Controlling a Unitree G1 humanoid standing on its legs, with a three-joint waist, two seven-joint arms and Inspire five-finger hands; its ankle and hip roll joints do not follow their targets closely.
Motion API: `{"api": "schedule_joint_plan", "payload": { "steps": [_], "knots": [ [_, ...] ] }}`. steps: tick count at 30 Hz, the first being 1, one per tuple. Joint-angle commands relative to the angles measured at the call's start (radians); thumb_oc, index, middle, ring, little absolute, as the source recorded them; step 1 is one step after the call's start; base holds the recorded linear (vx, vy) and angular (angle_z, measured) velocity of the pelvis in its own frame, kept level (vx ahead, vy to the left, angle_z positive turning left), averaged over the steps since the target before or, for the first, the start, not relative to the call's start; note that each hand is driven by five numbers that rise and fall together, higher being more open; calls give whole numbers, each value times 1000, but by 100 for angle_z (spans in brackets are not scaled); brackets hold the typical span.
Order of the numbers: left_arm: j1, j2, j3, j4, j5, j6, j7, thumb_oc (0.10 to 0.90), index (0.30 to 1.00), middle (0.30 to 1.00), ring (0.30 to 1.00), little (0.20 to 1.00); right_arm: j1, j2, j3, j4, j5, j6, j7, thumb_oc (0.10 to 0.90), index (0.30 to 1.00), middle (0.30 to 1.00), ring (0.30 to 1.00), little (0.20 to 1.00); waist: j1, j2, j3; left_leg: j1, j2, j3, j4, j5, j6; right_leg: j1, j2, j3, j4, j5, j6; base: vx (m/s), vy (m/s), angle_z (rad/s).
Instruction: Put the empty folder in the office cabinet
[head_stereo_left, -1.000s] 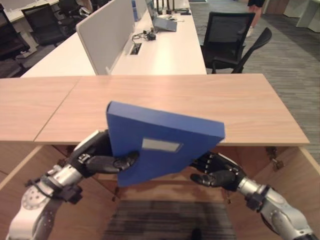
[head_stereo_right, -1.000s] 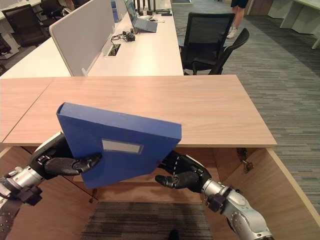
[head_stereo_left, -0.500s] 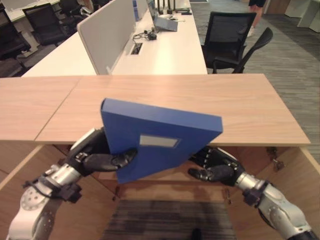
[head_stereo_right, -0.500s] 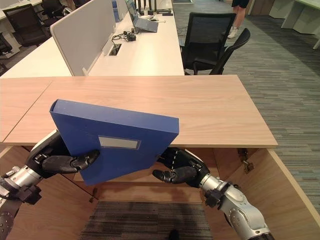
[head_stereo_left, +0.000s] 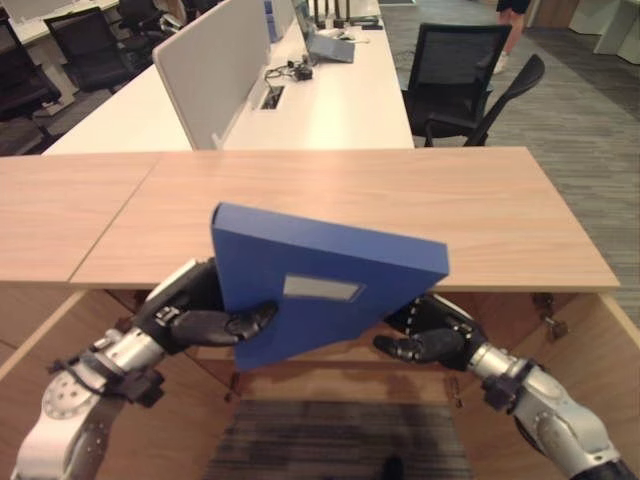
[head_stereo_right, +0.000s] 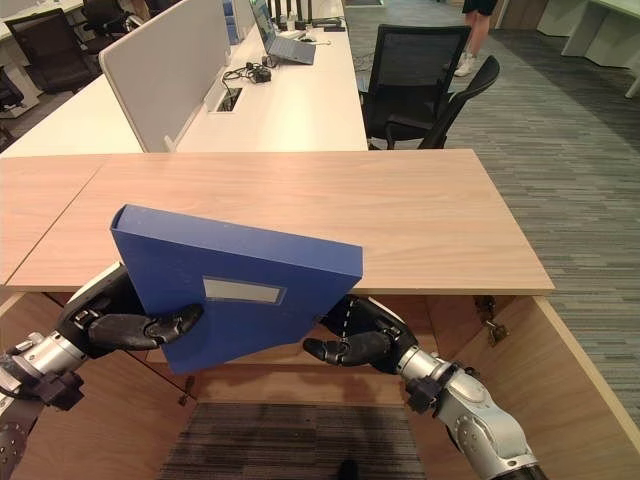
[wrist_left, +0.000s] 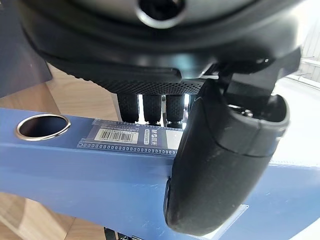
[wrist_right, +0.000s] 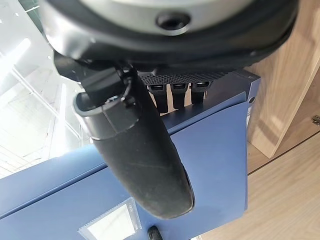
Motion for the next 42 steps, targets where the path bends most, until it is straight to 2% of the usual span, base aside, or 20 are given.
{"api": "schedule_joint_plan", "payload": {
  "steps": [1, 11, 21, 24, 41, 42],
  "knots": [
    [-90, 84, -53, -69, -56, -59, -56, 400, 300, 300, 300, 300, -217, 52, 12, -184, 69, -151, 49, 800, 900, 900, 900, 900, -5, -29, -57, -30, 47, -53, -7, -23, -82, 138, -40, 6, 19, -151, 90, 0, 0, 0],
    [-70, 92, -80, -70, -57, -38, -73, 400, 300, 300, 300, 300, -195, 58, -10, -130, 69, -156, 36, 800, 900, 900, 900, 900, -7, -29, -56, -31, 46, -56, -7, -25, -80, 135, -42, 9, 20, -150, 92, 0, 0, 0],
    [-87, 40, -137, -48, -71, -32, -62, 400, 300, 300, 300, 300, -213, 92, 3, -141, 85, -167, 24, 800, 900, 900, 900, 900, -11, -31, -55, -32, 44, -57, -7, -28, -77, 133, -44, 11, 21, -151, 92, 0, 0, 0],
    [-112, 10, -179, -26, -71, -34, -53, 400, 300, 300, 300, 300, -238, 121, 36, -144, 101, -173, 22, 800, 900, 900, 900, 900, -10, -33, -54, -29, 45, -54, -7, -30, -76, 133, -45, 13, 22, -151, 91, 0, 0, 0],
    [-207, -165, -268, 45, -93, -68, 13, 400, 300, 300, 300, 300, -306, 233, 181, -186, 160, -164, 29, 800, 900, 900, 900, 900, -15, -34, -51, -27, 43, -46, -7, -28, -72, 132, -44, 22, 24, -151, 85, 0, 0, 0],
    [-207, -177, -278, 46, -91, -70, 18, 400, 300, 300, 300, 300, -306, 236, 192, -184, 167, -161, 29, 464, 396, 396, 396, 396, -15, -34, -52, -26, 43, -45, -7, -28, -72, 131, -44, 23, 25, -151, 85, 0, 0, 0]
  ]
}}
